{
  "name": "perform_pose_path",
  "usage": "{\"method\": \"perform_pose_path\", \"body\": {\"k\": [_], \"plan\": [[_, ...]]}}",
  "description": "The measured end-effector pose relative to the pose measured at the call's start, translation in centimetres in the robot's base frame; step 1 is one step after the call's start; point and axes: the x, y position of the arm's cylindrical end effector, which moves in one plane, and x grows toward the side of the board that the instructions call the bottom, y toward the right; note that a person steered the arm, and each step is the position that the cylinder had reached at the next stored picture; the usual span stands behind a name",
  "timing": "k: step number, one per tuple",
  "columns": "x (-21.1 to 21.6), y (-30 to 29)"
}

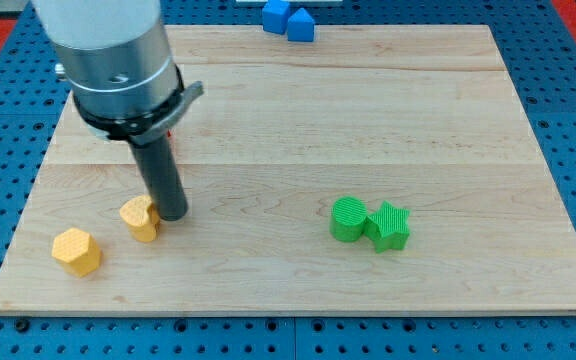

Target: Place the arm to the top left of the green circle

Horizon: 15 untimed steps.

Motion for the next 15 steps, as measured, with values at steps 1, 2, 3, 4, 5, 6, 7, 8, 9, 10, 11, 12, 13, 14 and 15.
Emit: {"method": "perform_pose_path", "body": {"k": [1, 2, 3, 4, 5, 6, 7, 8, 9, 10, 11, 12, 13, 14, 15], "plan": [[0.3, -3.6], [2.1, -3.2], [2.2, -0.2], [2.2, 0.1], [2.3, 0.2], [2.4, 0.2], [2.3, 0.7], [1.9, 4.9], [0.3, 11.5], [-2.4, 15.4], [-3.5, 18.4], [-3.4, 19.2], [-3.3, 19.2], [-3.0, 19.2], [-2.7, 19.2]]}}
